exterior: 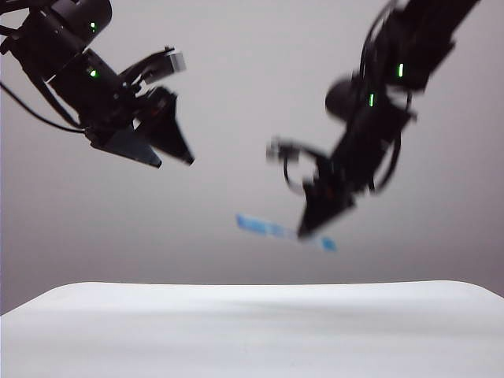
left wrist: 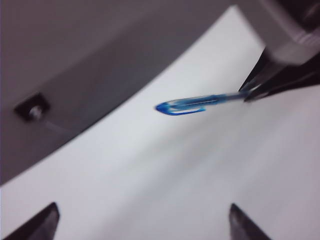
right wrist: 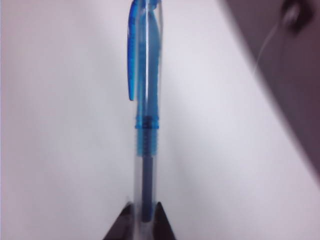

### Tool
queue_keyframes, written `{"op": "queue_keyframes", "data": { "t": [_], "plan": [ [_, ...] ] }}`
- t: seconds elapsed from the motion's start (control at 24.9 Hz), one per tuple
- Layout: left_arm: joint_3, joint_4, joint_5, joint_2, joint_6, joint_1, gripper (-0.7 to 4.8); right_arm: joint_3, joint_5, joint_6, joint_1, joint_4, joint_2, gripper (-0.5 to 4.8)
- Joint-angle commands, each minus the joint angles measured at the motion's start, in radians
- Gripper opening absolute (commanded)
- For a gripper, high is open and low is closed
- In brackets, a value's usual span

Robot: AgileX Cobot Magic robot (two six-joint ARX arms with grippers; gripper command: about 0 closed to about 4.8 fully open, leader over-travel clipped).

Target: Pick up the pen and remove the cap.

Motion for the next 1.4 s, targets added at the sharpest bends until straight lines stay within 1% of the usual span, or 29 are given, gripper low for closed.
{"op": "queue_keyframes", "data": {
  "t": [0.04, 0.08, 0.16, 0.2, 0.32, 0.36, 0.44, 0.48, 0.52, 0.56, 0.6, 0.68, 0.72, 0.76, 0.8, 0.96, 1.08, 1.16, 1.32, 1.4],
  "plan": [
    [0.003, 0.161, 0.092, -0.019, -0.187, 0.027, 4.13, 0.061, -0.127, 0.087, 0.002, -0.067, -0.114, 0.22],
    [0.003, 0.192, 0.137, -0.019, -0.231, 0.038, 4.13, 0.068, -0.157, 0.089, 0.002, -0.071, -0.148, 0.22],
    [0.003, 0.274, 0.251, -0.019, -0.334, 0.058, 4.13, 0.072, -0.185, 0.089, 0.002, -0.072, -0.206, 0.21],
    [0.003, 0.32, 0.291, -0.018, -0.374, 0.071, 4.13, 0.072, -0.2, 0.089, 0.002, -0.074, -0.241, 0.22],
    [0.003, 0.473, 0.39, -0.018, -0.471, 0.103, 4.12, 0.072, -0.252, 0.092, 0.0, -0.076, -0.323, 0.22],
    [0.002, 0.528, 0.427, -0.018, -0.5, 0.112, 4.12, 0.072, -0.283, 0.1, -0.001, -0.072, -0.348, 0.21],
    [0.002, 0.67, 0.523, -0.013, -0.576, 0.126, 4.1, 0.072, -0.327, 0.117, 0.0, -0.055, -0.378, 0.21],
    [0.002, 0.808, 0.608, -0.012, -0.641, 0.126, 4.0, 0.072, -0.361, 0.132, 0.0, -0.034, -0.399, 0.21],
    [0.002, 0.867, 0.636, -0.012, -0.675, 0.126, 3.99, 0.072, -0.368, 0.141, 0.0, -0.024, -0.403, 0.21],
    [0.002, 0.988, 0.696, -0.012, -0.741, 0.124, 3.99, 0.072, -0.378, 0.161, 0.0, -0.005, -0.407, 0.21],
    [0.002, 1.053, 0.714, -0.012, -0.786, 0.124, 3.99, 0.072, -0.393, 0.18, 0.0, 0.003, -0.407, 0.21],
    [0.002, 1.07, 0.713, -0.012, -0.809, 0.122, 3.99, 0.072, -0.419, 0.198, 0.0, 0.01, -0.407, 0.21],
    [0.002, 1.072, 0.715, -0.008, -0.832, 0.122, 3.99, 0.072, -0.457, 0.202, 0.002, 0.021, -0.407, 0.21],
    [0.002, 1.075, 0.726, -0.008, -0.853, 0.122, 3.99, 0.072, -0.472, 0.211, 0.003, 0.031, -0.407, 0.21],
    [0.002, 1.092, 0.736, -0.003, -0.883, 0.122, 3.99, 0.072, -0.497, 0.24, 0.009, 0.067, -0.407, 0.21],
    [0.002, 1.112, 0.719, -0.003, -0.896, 0.098, 4.0, 0.072, -0.545, 0.303, 0.027, 0.167, -0.407, 0.21],
    [0.002, 1.17, 0.696, -0.003, -0.92, 0.084, 4.0, 0.072, -0.544, 0.323, 0.039, 0.217, -0.404, 0.21],
    [0.002, 1.187, 0.673, -0.002, -0.921, 0.071, 3.99, 0.072, -0.544, 0.327, 0.052, 0.241, -0.397, 0.21],
    [0.002, 1.215, 0.611, 0.002, -0.928, 0.066, 3.99, 0.072, -0.545, 0.344, 0.055, 0.24, -0.389, 0.21],
    [0.002, 1.26, 0.602, 0.003, -0.959, 0.062, 3.99, 0.072, -0.545, 0.347, 0.064, 0.241, -0.378, 0.21]
  ]
}}
